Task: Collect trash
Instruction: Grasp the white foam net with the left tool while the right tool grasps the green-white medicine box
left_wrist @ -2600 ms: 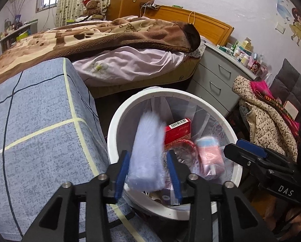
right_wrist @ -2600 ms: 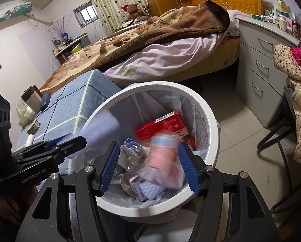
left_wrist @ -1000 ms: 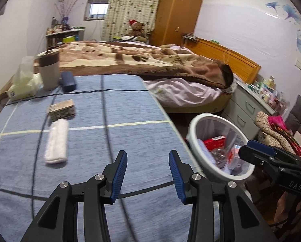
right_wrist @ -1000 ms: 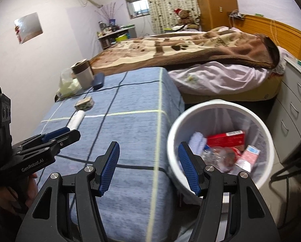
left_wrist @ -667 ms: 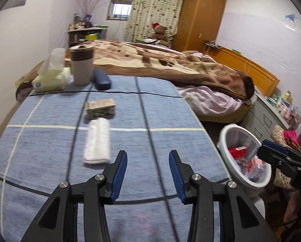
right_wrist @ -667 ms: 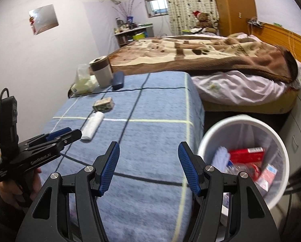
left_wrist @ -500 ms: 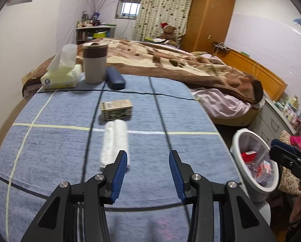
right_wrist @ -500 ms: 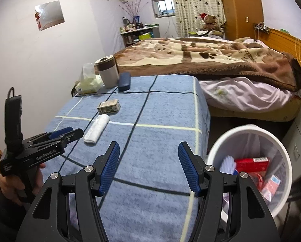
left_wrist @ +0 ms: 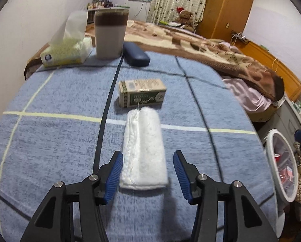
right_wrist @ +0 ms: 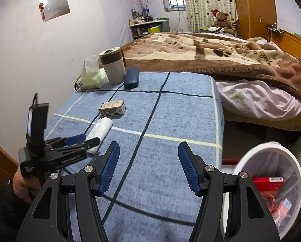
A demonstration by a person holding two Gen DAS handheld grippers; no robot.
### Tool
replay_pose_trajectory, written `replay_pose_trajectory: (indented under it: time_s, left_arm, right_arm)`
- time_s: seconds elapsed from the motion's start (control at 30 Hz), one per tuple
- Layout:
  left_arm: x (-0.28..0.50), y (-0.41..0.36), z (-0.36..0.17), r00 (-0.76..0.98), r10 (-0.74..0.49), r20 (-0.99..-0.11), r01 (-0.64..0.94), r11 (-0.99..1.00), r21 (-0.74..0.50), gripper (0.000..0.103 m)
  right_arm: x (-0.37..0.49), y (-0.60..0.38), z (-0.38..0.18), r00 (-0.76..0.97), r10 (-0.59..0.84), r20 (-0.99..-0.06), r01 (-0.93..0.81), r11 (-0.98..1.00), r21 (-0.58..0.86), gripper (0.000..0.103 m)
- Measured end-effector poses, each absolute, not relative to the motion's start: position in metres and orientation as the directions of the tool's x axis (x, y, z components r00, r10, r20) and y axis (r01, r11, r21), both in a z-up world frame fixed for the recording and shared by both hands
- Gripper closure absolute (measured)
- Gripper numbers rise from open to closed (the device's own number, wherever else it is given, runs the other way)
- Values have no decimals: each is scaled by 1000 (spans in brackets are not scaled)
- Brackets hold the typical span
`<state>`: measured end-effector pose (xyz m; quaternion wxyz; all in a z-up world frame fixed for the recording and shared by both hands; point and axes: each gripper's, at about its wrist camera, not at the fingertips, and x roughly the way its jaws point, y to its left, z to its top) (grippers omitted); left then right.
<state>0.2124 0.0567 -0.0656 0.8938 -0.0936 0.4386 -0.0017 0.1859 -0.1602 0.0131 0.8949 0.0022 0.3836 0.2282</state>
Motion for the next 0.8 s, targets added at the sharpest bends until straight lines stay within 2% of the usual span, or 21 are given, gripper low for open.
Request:
replay_pose_trajectory:
  time_s: [0.13,0.2,0.3,0.8]
  left_arm:
    - [219,58,-74,615,-58,-787,-88,986,-141,53]
    - [217,58,-74,619,-45,-784,-86,988,-125,67]
    - [212,61,-71,631,-48,-774,-86,988,-131,78]
    - [178,113,-48,683,-26,-730,-148,974,-174,81]
  right_arm:
    - [196,-153,9,586,415,-696,-422,890,175,41]
    - [201,-148,7,576,422,-700,-433,884,177,41]
    - [208,-139,6,564,431,-705,-450,875,175,41]
    - [244,-77,-5,482,468,-741,-573,808,137,41]
